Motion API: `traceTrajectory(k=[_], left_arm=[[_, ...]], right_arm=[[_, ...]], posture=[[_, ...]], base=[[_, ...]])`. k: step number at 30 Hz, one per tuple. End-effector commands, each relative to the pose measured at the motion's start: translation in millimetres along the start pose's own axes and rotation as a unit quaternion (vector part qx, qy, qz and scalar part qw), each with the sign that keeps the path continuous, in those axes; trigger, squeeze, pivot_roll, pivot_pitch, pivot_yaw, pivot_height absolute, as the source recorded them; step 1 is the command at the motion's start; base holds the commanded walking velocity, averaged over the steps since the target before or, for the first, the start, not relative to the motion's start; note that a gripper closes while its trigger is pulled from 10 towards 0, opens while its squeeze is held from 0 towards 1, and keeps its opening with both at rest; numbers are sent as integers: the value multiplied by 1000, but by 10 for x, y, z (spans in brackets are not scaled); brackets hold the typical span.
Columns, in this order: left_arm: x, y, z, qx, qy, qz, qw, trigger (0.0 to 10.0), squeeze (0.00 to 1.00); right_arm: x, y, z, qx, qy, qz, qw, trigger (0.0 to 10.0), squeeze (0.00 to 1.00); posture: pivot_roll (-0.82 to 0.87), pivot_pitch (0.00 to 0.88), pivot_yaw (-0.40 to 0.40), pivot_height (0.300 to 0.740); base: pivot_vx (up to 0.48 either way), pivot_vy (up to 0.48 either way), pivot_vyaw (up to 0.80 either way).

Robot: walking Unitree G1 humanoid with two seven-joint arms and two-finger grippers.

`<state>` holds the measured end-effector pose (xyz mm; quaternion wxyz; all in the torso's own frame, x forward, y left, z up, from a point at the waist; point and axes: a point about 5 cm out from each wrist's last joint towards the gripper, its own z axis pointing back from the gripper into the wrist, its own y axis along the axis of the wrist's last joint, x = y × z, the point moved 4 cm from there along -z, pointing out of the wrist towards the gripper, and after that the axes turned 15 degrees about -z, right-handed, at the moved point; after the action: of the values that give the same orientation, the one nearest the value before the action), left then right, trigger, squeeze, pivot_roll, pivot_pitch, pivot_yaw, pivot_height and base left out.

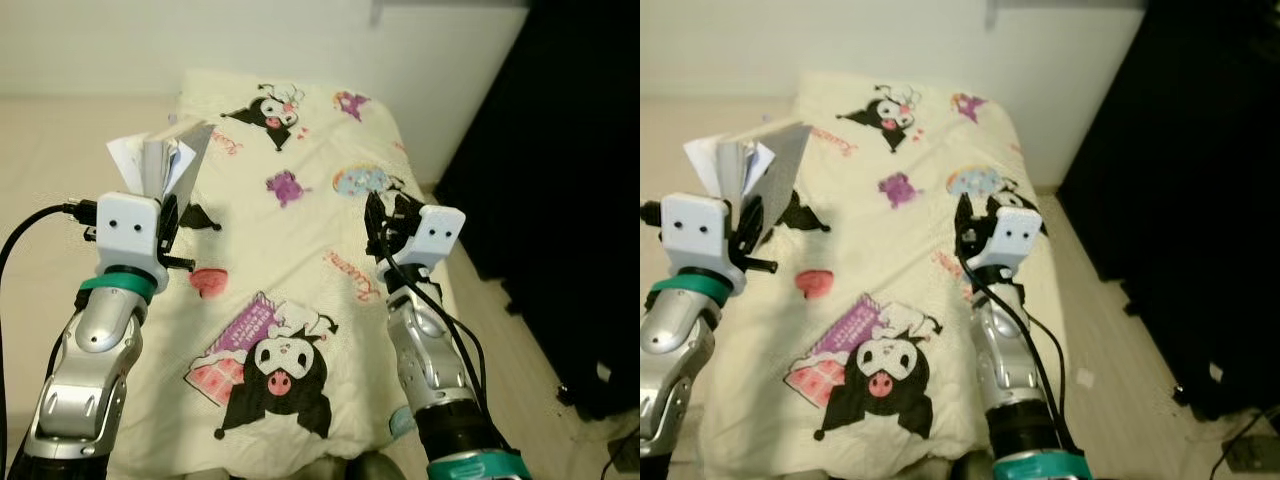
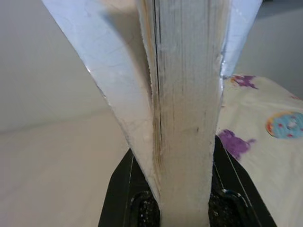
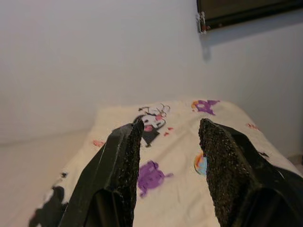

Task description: Clean up the room

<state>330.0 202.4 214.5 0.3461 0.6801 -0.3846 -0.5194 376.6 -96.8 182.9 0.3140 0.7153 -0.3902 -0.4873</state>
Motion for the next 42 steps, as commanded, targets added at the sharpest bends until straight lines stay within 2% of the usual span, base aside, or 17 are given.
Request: traceTrajectory(k=[1,5,12,42], left_arm=[[-49,43,-10,14,12,-7,1000,10000,0],[-15,-54,12,-2,13,-8,1000,10000,0],[5,-102,18,-8,14,-8,1000,10000,0],[-21,-145,22,-10,29,-10,999,10000,0]], right_arm=[[52,-32,22,-3,-10,6,1000,10000,0],[90,-107,44,-19,-18,13,1000,10000,0],[108,-187,73,-34,-22,19,999,10000,0],[80,-264,77,-48,-12,24,998,10000,0]], posture=[[224,0,-25,706],[225,5,-29,711],[225,6,-31,711],[231,7,-38,711]], base=[[0,0,0],[0,0,0],[0,0,0],[-317,0,0]])
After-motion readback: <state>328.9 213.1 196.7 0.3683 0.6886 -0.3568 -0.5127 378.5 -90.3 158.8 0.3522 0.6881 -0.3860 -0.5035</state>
